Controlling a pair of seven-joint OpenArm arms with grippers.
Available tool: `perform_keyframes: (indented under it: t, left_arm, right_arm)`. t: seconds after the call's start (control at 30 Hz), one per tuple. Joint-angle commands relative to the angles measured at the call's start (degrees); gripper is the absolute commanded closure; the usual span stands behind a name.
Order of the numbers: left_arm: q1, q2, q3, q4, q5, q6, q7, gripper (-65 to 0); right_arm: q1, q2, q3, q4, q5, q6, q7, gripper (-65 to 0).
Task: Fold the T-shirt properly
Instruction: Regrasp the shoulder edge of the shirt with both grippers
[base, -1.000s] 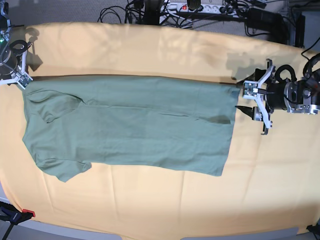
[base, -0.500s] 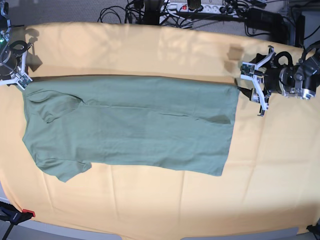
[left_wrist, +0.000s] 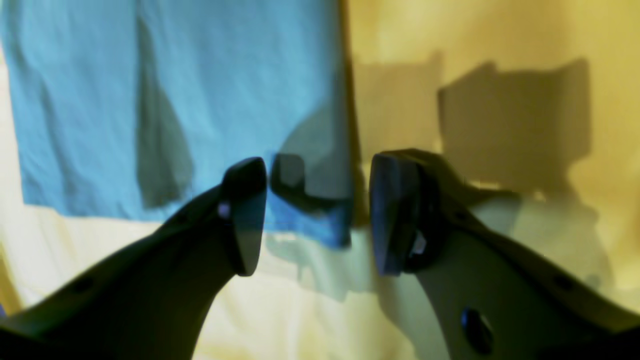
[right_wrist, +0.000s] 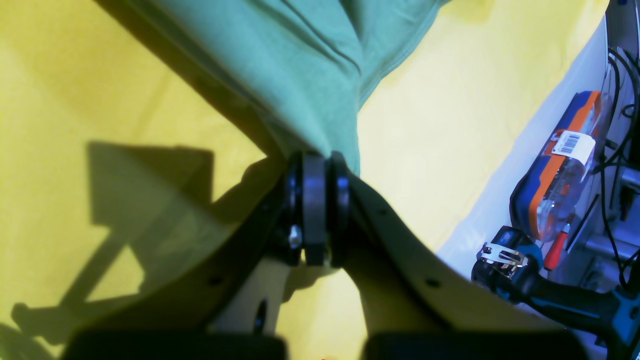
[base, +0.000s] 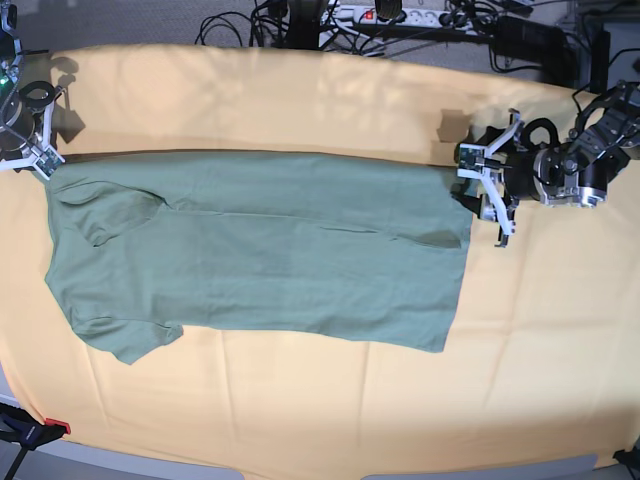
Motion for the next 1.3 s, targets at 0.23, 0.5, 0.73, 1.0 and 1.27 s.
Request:
perform_keyframes:
  t: [0.23, 0.5, 0.73, 1.0, 1.27]
  left_arm:
    - [-2.4, -0.9, -0.3, 0.1, 1.3, 3.9, -1.4, -34.2]
    - [-2.4, -0.9, -0.3, -0.3, 1.2, 1.2, -2.6, -34.2]
    - [-2.4, -0.9, -0.3, -0.3, 1.2, 1.5, -2.9, -14.4]
    - [-4.2, -1.0, -0.3, -0.1, 1.0, 9.0, -2.9, 0.0]
    - [-5.1, -4.2, -0.3, 3.3, -4.6, -2.0, -3.0, 0.0]
  right_arm:
    - [0.2, 1.2, 0.6, 0.5, -0.3, -0.9, 0.8, 0.0]
    - [0.2, 1.2, 0.6, 0.5, -0.3, -1.4, 0.8, 0.0]
    - [0.2, 1.2, 0.6, 0.5, -0.3, -1.3, 0.8, 0.0]
    - [0.2, 1.4, 0.6, 0.8, -0.4, -0.9, 0.8, 0.0]
    - [0.0, 7.0, 0.6, 0.8, 6.6, 8.1, -4.5, 0.0]
